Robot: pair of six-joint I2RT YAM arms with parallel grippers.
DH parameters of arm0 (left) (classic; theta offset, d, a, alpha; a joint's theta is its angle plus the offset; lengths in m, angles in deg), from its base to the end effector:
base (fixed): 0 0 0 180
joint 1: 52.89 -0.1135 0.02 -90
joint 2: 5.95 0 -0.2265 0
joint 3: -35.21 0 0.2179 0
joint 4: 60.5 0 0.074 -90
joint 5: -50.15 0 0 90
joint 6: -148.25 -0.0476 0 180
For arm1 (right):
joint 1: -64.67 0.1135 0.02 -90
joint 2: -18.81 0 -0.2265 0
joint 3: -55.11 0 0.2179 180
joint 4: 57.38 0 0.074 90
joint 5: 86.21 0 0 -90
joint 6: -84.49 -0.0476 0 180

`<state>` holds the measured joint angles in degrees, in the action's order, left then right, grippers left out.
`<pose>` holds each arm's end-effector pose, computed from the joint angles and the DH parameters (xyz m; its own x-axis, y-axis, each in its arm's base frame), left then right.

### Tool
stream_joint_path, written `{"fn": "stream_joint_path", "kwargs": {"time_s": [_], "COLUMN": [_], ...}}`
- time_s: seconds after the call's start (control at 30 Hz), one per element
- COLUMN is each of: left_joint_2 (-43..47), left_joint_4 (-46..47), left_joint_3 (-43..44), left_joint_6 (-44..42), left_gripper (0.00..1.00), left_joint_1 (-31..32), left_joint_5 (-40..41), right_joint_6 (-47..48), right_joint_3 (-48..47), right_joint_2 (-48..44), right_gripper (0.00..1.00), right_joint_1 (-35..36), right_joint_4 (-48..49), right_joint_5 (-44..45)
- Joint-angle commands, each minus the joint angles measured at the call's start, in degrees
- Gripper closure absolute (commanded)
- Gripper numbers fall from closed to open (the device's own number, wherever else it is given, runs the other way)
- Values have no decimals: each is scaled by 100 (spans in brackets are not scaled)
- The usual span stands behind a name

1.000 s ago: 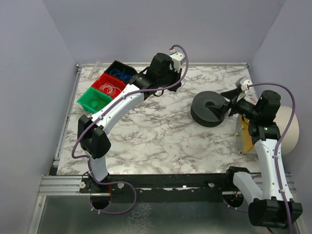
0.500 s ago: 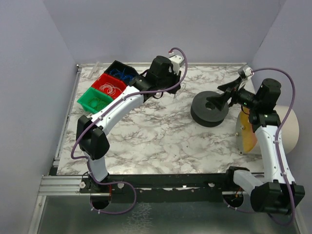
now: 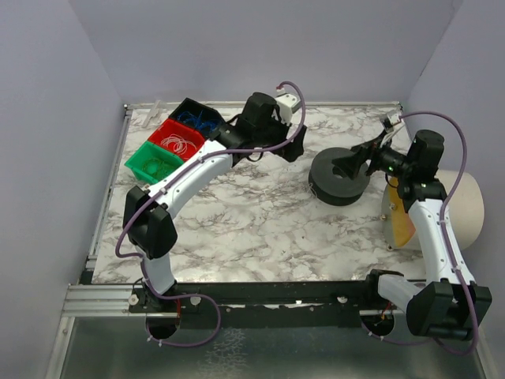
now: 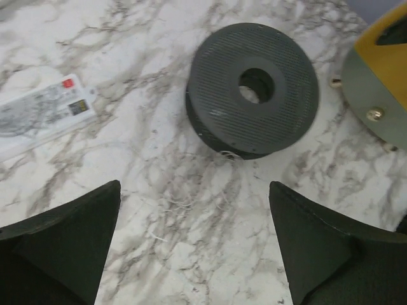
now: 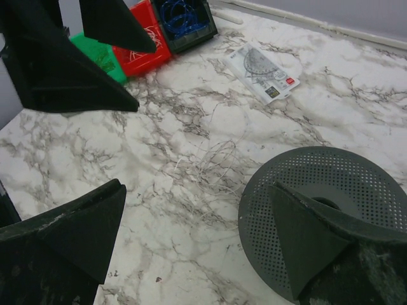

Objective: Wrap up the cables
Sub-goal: Place the cable at the center of the board, then pick up the cable at the center of the board.

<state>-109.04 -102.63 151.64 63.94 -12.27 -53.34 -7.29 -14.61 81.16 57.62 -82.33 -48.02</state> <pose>0.2878 -0.2615 0.3265 -0.4419 0.2520 -0.8609 0.7481 0.6331 -0.1987 0.2324 0.0090 0.3108 -0.3203 0.0590 -0.9455 -0.6581 0.7041 0.2669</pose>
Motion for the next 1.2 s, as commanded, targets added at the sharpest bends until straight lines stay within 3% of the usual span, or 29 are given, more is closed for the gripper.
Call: {"fn": "stream_joint_path", "kwargs": {"time_s": [0.0,0.23,0.53,0.9,1.07,1.17], "left_joint_2": [57,-472,-1212,-1690,-2004,-2135], "left_joint_4": [168,668,773,673,739,734], "left_joint_3": [-232,-1144,-1097,-991,-812,-657], "left_joint_6": [-358,-1384,-2105,-2303,-2114,-1913], "left_gripper": [1,1,11,16,27,50], "left_joint_1": [-597,-1004,-1197,-1206,-1213,-1253], "left_joint_5": [1141,2247,894,771,954,822], "right_joint_6": [371,530,746,866,899,920], "right_joint_3": [24,39,10,-56,-58,-43], "right_joint_2": [-100,-74,-89,-6,-3,1], "right_gripper": [0,0,0,0,0,0], "right_joint_1": [36,36,29,37,32,34], "right_joint_4": [28,-31,-198,-340,-363,-368], "right_joint_5": [28,-30,-94,-214,-209,-213]}}
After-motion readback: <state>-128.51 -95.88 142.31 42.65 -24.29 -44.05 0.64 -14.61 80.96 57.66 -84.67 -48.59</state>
